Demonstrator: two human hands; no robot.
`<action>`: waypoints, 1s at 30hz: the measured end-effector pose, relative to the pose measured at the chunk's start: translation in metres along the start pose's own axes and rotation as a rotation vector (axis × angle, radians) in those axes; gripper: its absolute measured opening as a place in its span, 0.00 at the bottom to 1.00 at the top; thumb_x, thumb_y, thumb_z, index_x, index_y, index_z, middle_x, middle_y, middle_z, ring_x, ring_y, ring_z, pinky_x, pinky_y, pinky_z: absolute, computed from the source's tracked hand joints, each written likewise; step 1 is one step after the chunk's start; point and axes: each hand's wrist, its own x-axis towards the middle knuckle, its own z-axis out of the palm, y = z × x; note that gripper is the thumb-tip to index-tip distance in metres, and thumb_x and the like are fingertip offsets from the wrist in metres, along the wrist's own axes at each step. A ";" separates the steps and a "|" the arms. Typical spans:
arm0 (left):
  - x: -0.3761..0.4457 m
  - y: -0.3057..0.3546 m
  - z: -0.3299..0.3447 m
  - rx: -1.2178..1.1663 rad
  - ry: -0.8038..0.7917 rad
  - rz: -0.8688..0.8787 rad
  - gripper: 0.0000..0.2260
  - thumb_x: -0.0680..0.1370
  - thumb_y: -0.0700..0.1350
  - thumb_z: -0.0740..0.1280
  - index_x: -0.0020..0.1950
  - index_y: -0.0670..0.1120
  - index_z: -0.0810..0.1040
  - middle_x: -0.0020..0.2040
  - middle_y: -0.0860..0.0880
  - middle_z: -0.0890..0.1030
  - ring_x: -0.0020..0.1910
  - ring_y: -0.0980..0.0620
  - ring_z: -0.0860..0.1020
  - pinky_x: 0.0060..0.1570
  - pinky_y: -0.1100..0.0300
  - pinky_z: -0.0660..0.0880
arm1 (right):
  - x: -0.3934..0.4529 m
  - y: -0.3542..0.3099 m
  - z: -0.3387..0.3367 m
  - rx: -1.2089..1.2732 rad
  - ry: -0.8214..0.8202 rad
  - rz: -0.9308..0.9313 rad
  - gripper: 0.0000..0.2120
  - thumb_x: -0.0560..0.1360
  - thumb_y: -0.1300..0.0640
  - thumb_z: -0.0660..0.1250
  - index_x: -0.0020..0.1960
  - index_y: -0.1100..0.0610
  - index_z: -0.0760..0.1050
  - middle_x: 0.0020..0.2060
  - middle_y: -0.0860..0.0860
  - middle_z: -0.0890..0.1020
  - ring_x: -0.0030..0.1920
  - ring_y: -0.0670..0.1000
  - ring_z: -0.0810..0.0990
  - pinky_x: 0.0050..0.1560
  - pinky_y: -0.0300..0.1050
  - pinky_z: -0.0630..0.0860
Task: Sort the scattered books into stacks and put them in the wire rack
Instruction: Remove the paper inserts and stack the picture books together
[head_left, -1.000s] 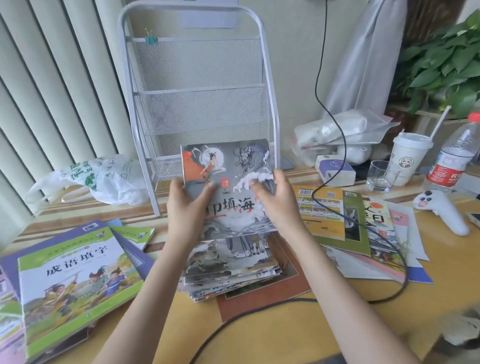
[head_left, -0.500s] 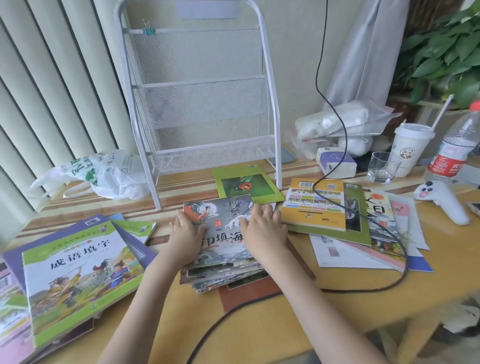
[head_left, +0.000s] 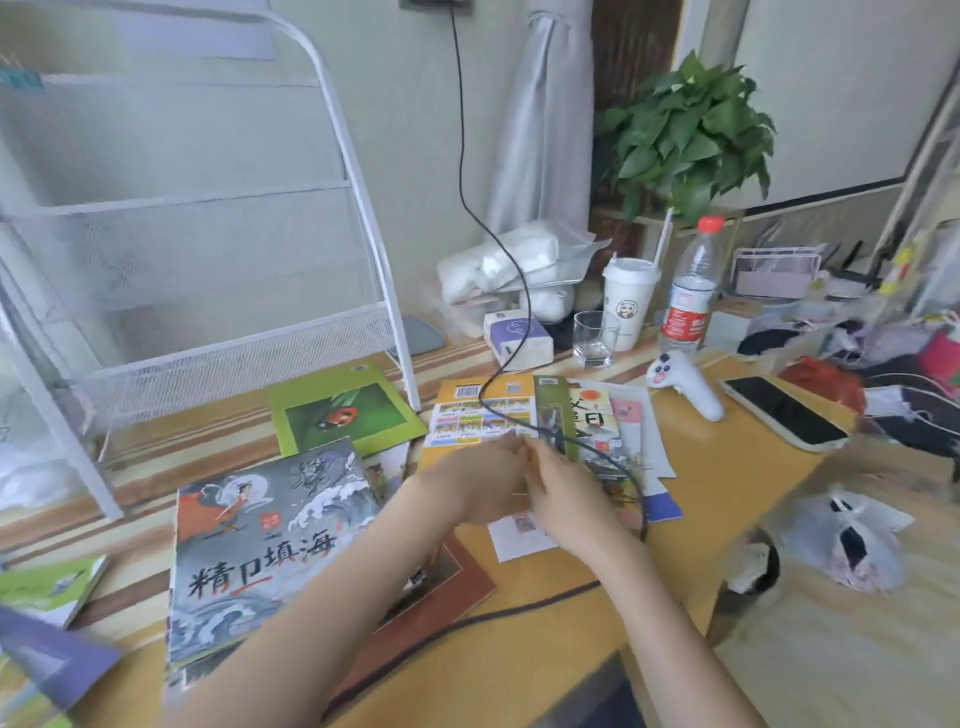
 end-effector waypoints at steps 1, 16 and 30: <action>0.013 0.002 0.005 -0.012 -0.019 -0.003 0.30 0.80 0.56 0.58 0.77 0.41 0.56 0.78 0.44 0.51 0.78 0.47 0.46 0.75 0.52 0.51 | -0.001 0.011 -0.003 -0.015 0.018 0.033 0.20 0.81 0.56 0.54 0.73 0.52 0.59 0.60 0.54 0.77 0.58 0.56 0.76 0.55 0.50 0.71; 0.043 -0.007 0.036 -0.121 0.099 -0.059 0.38 0.73 0.70 0.51 0.78 0.57 0.44 0.78 0.46 0.39 0.77 0.43 0.37 0.74 0.43 0.41 | 0.034 0.046 -0.049 0.906 0.225 0.630 0.13 0.77 0.56 0.61 0.62 0.55 0.71 0.54 0.49 0.76 0.52 0.49 0.73 0.54 0.47 0.68; 0.026 -0.012 0.000 -0.587 1.029 -0.417 0.11 0.83 0.41 0.54 0.41 0.41 0.64 0.24 0.45 0.66 0.24 0.46 0.62 0.26 0.55 0.49 | 0.048 0.024 -0.043 1.206 -0.065 0.672 0.14 0.78 0.63 0.64 0.62 0.56 0.71 0.59 0.51 0.73 0.48 0.53 0.78 0.35 0.52 0.82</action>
